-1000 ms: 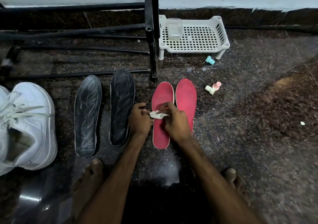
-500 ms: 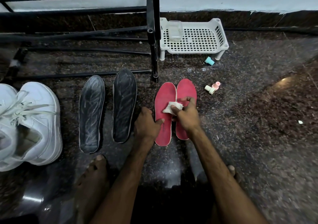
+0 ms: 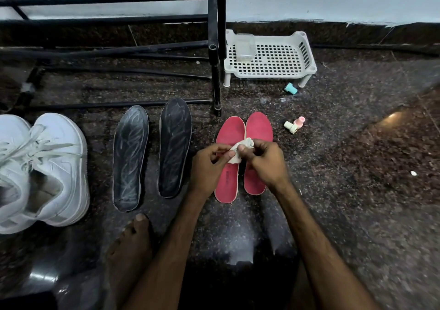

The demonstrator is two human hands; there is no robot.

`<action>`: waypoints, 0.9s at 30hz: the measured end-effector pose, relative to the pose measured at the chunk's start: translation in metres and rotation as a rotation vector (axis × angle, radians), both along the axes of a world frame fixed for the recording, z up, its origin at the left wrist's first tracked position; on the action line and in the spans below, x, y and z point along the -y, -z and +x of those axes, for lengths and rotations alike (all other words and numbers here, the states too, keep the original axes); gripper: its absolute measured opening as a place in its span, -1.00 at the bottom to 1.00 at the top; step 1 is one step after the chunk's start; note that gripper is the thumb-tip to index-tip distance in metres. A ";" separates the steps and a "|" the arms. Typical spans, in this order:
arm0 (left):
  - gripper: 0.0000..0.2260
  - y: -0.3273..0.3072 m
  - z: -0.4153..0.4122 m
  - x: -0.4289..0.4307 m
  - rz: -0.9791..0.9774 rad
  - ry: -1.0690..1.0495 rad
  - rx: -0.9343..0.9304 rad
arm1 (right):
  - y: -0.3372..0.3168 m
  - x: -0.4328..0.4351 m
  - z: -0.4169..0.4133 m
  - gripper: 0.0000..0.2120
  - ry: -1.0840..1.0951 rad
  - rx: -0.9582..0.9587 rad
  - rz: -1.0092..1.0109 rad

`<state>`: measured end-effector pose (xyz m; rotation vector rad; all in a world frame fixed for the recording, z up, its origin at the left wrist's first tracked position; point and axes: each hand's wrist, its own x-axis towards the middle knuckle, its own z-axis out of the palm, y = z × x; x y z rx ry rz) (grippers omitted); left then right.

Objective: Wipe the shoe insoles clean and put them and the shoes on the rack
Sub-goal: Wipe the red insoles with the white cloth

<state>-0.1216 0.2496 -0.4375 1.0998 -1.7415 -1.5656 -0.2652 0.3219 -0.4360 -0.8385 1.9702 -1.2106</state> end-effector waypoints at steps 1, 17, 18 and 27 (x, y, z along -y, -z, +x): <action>-0.92 0.001 -0.001 -0.001 0.017 -0.031 -0.010 | -0.001 0.001 0.000 -0.74 0.005 -0.069 0.038; -0.44 0.027 -0.008 0.027 -0.319 0.135 0.569 | -0.001 0.048 -0.017 -0.74 -0.052 -0.406 0.215; -0.39 0.029 -0.008 0.029 -0.372 0.164 0.631 | 0.002 0.052 -0.016 -0.80 -0.083 -0.400 0.248; -0.21 0.036 -0.006 0.047 -0.537 0.253 0.809 | 0.014 0.067 0.000 -0.81 -0.258 -0.709 0.273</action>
